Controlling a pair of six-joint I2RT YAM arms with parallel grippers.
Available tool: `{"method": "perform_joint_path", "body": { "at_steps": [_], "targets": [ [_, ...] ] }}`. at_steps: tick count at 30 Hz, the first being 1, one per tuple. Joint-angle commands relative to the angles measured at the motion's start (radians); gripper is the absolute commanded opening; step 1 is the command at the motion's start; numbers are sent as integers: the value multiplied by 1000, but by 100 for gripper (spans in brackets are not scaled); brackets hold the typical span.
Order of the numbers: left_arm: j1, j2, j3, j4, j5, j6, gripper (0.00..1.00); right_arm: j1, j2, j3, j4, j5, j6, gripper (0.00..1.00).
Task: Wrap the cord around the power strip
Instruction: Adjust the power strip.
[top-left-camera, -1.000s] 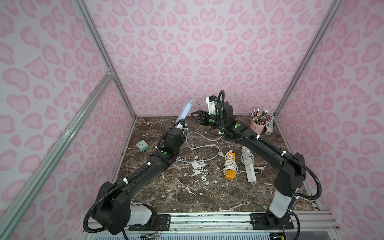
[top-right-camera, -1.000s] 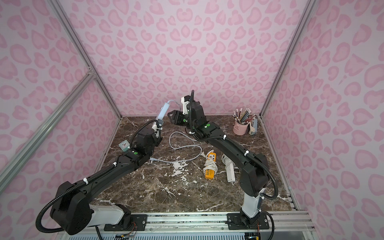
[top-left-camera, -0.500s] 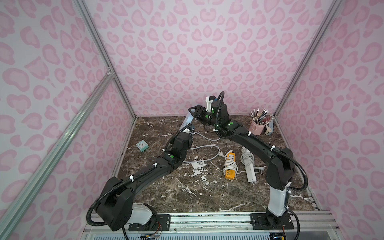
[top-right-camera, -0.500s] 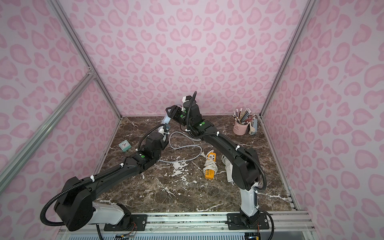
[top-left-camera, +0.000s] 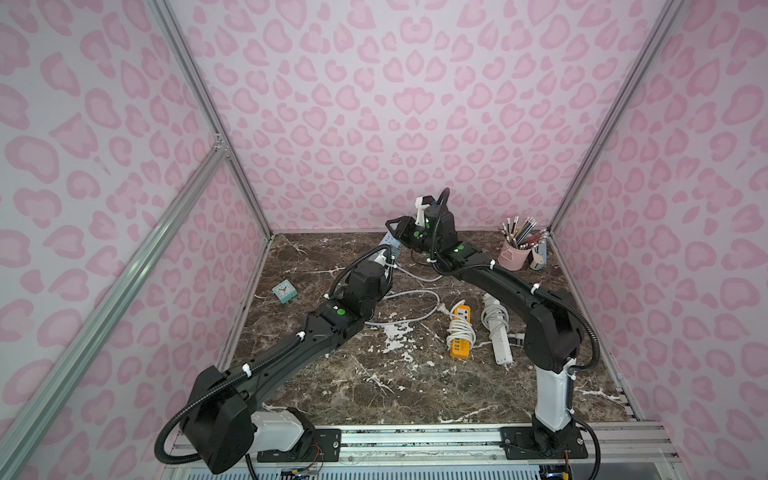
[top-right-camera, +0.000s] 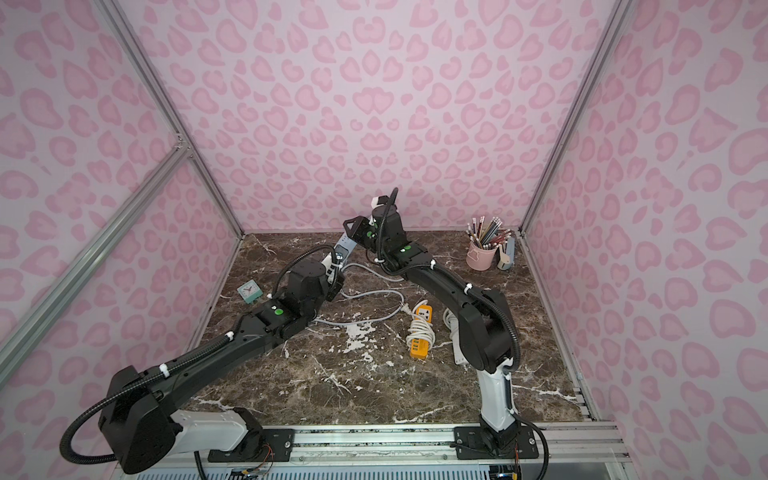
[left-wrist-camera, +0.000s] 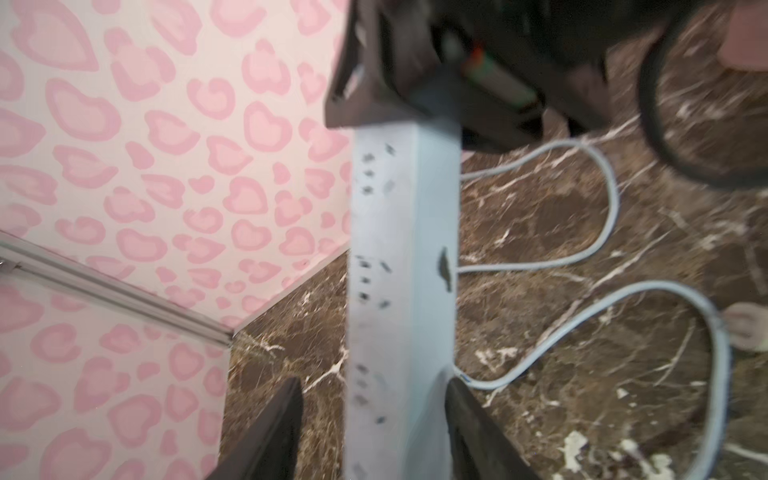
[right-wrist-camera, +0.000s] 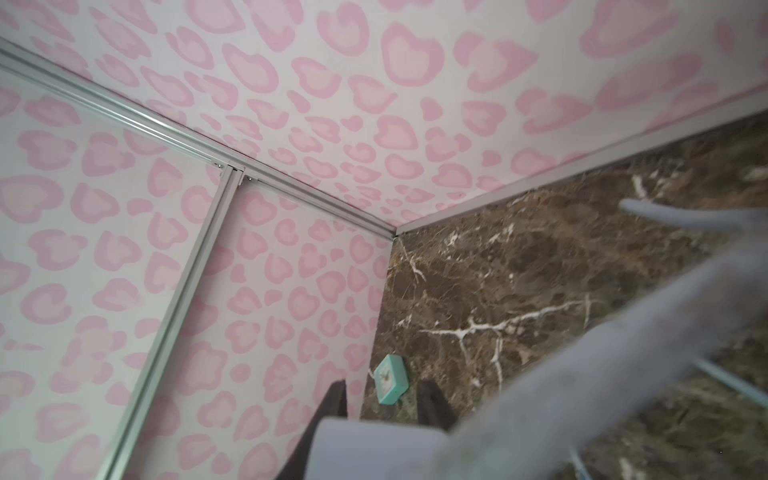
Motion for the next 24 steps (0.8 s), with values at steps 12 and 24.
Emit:
{"method": "perform_joint_path", "body": {
  "at_steps": [12, 24],
  "targets": [
    [293, -65, 29, -43, 1000, -454, 83, -91, -149, -421, 1059, -618, 30, 0],
    [316, -11, -85, 97, 1404, -545, 68, -83, -92, -355, 1354, -693, 272, 0]
  ]
}}
